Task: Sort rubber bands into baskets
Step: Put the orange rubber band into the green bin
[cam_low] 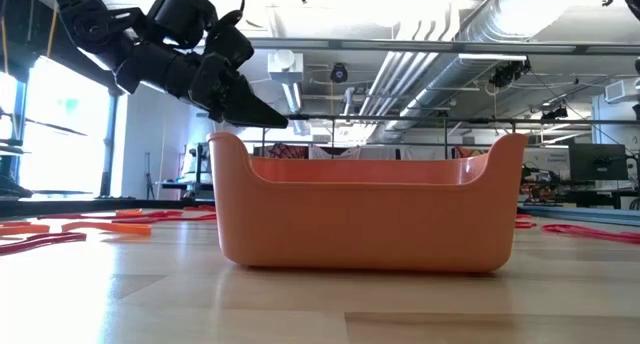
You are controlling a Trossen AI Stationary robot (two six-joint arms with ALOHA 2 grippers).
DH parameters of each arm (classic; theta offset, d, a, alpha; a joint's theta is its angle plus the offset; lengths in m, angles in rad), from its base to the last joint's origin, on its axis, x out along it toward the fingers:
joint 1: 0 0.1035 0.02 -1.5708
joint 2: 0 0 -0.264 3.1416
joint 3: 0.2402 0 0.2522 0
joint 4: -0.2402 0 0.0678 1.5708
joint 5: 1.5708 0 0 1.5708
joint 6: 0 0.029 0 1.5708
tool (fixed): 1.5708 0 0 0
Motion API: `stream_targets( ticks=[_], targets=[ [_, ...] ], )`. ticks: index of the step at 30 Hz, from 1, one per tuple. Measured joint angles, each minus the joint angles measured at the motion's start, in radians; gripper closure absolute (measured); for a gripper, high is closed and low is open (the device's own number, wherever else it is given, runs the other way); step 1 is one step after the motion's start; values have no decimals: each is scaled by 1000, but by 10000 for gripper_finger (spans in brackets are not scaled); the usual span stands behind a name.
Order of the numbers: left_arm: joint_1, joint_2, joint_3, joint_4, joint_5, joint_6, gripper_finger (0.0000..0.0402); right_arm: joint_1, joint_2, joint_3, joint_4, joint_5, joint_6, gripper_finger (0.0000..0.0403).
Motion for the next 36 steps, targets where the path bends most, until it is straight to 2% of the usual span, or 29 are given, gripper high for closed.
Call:
stream_targets(
  ticks=[3, 14, 25, 32, 36],
  targets=[
    [0, 0, 0, 0, 0, 0, 367, 0, 0, 0, 2, 0, 0, 399],
    [0, 0, 0, 0, 0, -2, 367, 2, 1, 113, -138, 15, -26, 398],
    [0, 0, 0, 0, 0, -2, 367, 2, 1, 168, -191, 121, -46, 397],
    [0, 0, 0, -8, 0, -3, 367, 2, 1, 168, -199, 140, -52, 358],
    [0, 0, 0, -8, 0, -3, 367, 2, 1, 168, -192, 139, -67, 359]
  ],
)
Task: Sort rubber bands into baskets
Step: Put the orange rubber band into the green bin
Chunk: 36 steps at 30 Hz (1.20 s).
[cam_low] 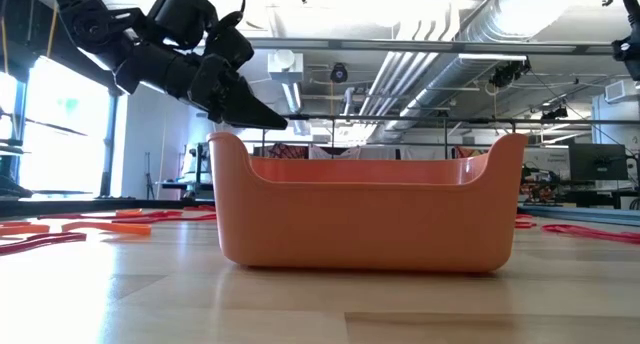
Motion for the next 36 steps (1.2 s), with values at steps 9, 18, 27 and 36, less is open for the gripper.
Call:
stream_targets(
  ticks=[9, 18, 27, 36],
  targets=[
    [0, 0, 0, 0, 0, 0, 367, 0, 0, -6, 5, -1, 14, 383],
    [0, 0, 0, -5, 0, 0, 367, 0, 2, -77, 28, -15, -11, 310],
    [0, 0, 0, -14, 0, 0, 367, 0, 0, -176, 195, -30, -62, 314],
    [0, 0, 0, -14, 0, 0, 367, 0, 2, -99, 70, -50, -89, 391]
  ],
)
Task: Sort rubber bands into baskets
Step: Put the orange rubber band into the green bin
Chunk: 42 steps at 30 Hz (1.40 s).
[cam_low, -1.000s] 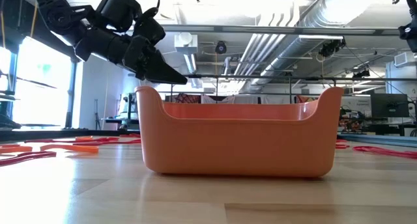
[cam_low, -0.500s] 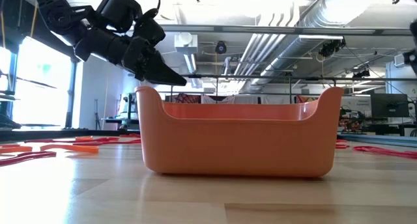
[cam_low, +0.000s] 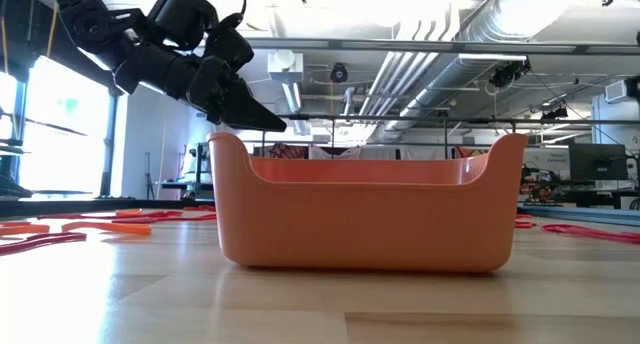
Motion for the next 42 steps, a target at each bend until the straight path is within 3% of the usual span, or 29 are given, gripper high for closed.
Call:
stream_targets(
  ticks=[4, 9, 13, 20, 26, 30, 36, 42],
  targets=[
    [0, 0, 0, 0, 0, 0, 367, 0, 0, 64, -111, 11, 7, 396],
    [0, 0, 0, 0, 0, -16, 367, 0, 0, 156, -248, 99, 7, 399],
    [0, 0, 0, 0, 0, -23, 367, 0, 0, 208, -323, 236, 0, 402],
    [0, 0, -39, 105, 0, -39, 367, -30, 9, 216, -274, 560, -86, 402],
    [0, 0, -45, 128, -2, -52, 367, -172, 34, 216, -135, 691, -285, 402],
    [0, 0, -45, 129, -3, -51, 367, -294, 40, 216, 8, 816, -500, 402],
    [0, 0, -45, 135, -15, -51, 367, -500, 40, 216, 236, 810, -889, 403],
    [0, 0, -45, 136, -15, -21, 367, -675, 41, 216, 416, 791, -1159, 403]
  ],
)
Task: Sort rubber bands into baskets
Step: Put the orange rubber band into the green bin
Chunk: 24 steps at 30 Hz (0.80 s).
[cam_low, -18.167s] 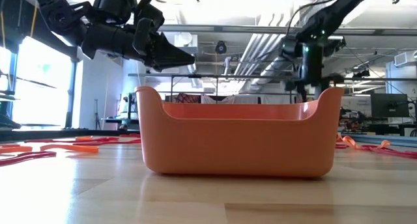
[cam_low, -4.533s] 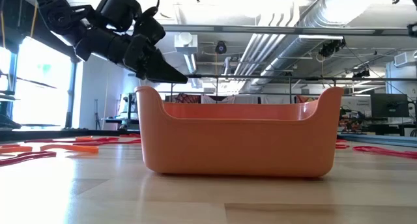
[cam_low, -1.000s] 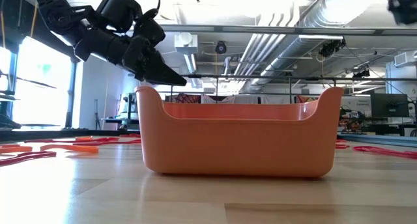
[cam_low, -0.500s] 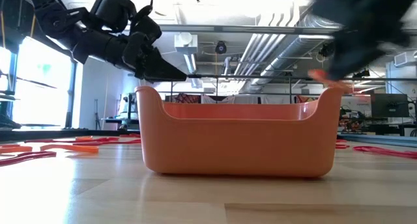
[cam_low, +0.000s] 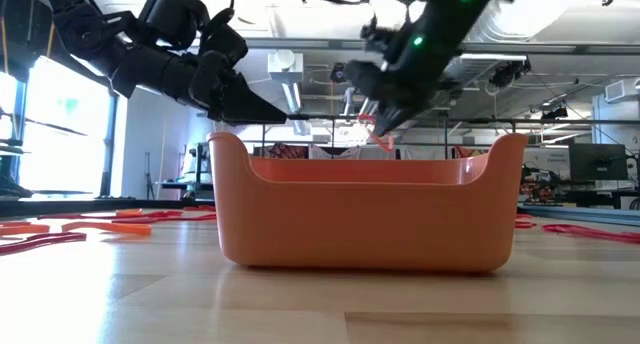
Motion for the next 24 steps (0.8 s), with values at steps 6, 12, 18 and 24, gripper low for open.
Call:
stream_targets(
  ticks=[6, 12, 18, 24],
  targets=[
    [1, 0, -1, -2, -31, 4, 367, -127, 42, 0, 129, -108, -208, 403],
    [1, 0, -1, -12, -72, -5, 367, -181, 108, 0, 241, -207, -349, 403],
    [1, 0, -1, -23, -76, -4, 367, -209, 172, 0, 367, -297, -413, 403],
    [1, 1, -1, -36, -77, -3, 367, -226, 219, 3, 404, -377, -389, 393]
  ],
)
